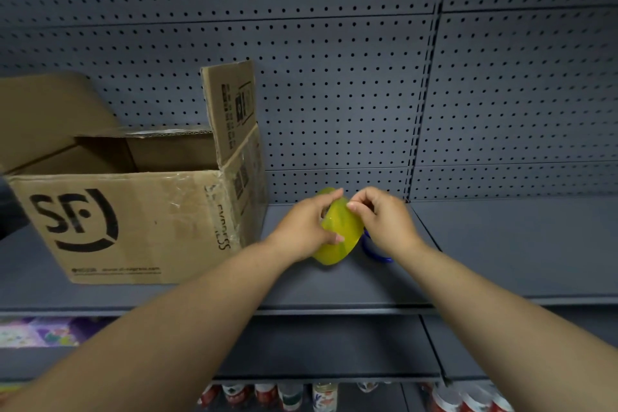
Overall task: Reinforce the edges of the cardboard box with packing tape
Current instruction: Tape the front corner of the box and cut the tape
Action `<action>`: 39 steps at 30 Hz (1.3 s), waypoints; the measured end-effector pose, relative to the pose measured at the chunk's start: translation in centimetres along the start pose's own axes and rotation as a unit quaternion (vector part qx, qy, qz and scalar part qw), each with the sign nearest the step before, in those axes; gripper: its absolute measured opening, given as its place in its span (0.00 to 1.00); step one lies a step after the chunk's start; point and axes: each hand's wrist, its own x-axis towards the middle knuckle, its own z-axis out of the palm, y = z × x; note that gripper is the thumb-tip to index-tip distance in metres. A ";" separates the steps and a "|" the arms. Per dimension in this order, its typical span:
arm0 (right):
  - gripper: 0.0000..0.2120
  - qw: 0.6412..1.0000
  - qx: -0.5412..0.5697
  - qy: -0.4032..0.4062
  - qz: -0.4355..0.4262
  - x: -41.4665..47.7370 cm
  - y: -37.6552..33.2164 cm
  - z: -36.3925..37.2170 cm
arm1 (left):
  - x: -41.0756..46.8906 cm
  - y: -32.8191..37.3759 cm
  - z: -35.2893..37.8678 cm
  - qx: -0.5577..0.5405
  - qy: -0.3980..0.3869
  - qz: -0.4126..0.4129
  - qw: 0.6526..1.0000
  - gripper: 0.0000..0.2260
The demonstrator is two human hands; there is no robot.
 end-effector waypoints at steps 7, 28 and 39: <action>0.08 0.987 0.150 -0.010 0.056 -0.2 -0.4 0.7 | 0.4 -0.8 -0.2 0.046 0.059 -0.020 0.997 0.38; 0.19 0.889 0.265 -0.024 0.372 -0.9 2.3 1.6 | 1.1 -0.8 -0.6 0.114 0.103 -0.006 0.988 0.34; 0.11 0.938 0.192 0.002 0.289 -1.9 2.5 0.1 | 1.3 -2.7 1.2 0.348 -0.069 -0.006 0.935 0.21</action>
